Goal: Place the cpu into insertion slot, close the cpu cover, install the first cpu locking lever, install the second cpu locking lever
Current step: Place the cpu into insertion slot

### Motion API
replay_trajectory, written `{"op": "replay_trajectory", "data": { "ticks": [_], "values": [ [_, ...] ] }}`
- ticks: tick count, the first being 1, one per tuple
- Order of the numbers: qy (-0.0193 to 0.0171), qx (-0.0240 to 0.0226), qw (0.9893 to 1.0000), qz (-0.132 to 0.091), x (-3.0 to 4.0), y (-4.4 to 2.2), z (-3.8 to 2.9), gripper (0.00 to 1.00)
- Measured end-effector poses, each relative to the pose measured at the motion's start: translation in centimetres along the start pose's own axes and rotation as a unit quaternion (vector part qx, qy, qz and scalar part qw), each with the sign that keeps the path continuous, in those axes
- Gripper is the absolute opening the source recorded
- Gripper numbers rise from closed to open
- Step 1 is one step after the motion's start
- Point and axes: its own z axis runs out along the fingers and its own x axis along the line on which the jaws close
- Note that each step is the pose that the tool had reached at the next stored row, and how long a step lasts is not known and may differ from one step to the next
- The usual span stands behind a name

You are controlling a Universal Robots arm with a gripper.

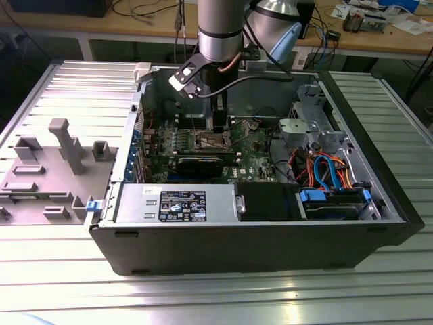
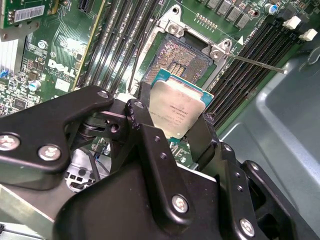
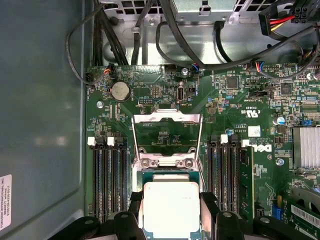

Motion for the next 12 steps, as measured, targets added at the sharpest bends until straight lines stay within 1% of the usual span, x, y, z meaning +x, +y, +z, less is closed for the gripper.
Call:
{"op": "replay_trajectory", "data": {
  "ticks": [6,7,8,9,12],
  "values": [
    [0.0001,0.0,1.0,0.0,-0.01,-0.02,0.05,0.54],
    [0.0004,0.0001,1.0,-0.006,0.0,-0.06,0.56,0.54],
    [0.0004,0.0002,1.0,-0.006,0.05,-0.16,1.02,0.54],
    [0.0004,0.0002,1.0,-0.006,0.02,-0.29,1.81,0.54],
    [0.0004,0.0002,1.0,-0.006,0.01,-0.38,2.29,0.54]
  ]
}}
